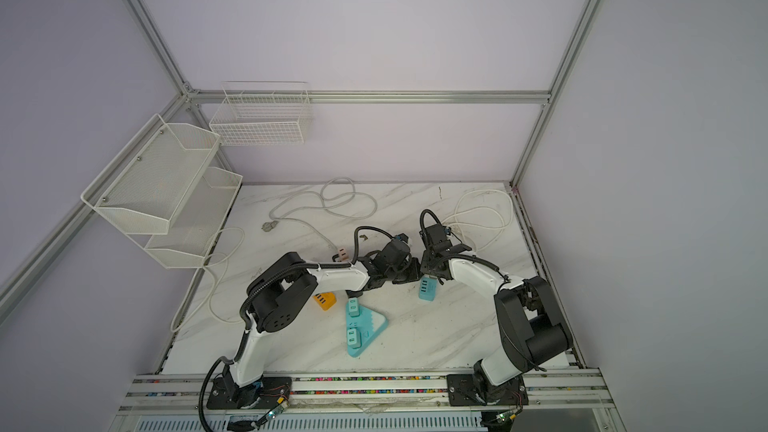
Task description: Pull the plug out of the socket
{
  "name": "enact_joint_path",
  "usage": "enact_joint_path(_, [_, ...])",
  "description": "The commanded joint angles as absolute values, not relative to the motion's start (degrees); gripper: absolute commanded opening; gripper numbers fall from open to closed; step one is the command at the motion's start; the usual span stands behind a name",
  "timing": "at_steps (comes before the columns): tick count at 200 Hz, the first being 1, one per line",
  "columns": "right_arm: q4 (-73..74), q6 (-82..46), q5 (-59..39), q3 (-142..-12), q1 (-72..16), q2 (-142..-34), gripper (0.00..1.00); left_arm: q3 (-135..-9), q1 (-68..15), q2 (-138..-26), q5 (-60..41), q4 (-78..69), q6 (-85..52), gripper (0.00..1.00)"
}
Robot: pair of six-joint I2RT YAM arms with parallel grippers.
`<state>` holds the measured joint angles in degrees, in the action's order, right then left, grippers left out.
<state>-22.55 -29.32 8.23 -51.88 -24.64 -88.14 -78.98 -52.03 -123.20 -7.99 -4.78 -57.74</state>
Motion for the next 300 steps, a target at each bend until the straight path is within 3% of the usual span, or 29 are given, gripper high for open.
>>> enact_joint_path(1, [-23.3, -30.0, 6.7, -49.4, -25.9, -89.5, 0.4, -75.9, -54.6, -123.2, -8.3, -2.8, -59.7, 0.17])
enact_joint_path(77, [-20.1, -30.1, 3.6, -48.3, -25.9, -91.3, 0.34, -74.6, -54.6, -122.7, -7.2, -3.8, -61.3, 0.17])
enact_joint_path(300, [-19.8, -30.5, 7.9, -51.9, -28.7, -85.6, 0.13, -75.3, -55.5, -124.5, -7.3, -1.9, -62.5, 0.17])
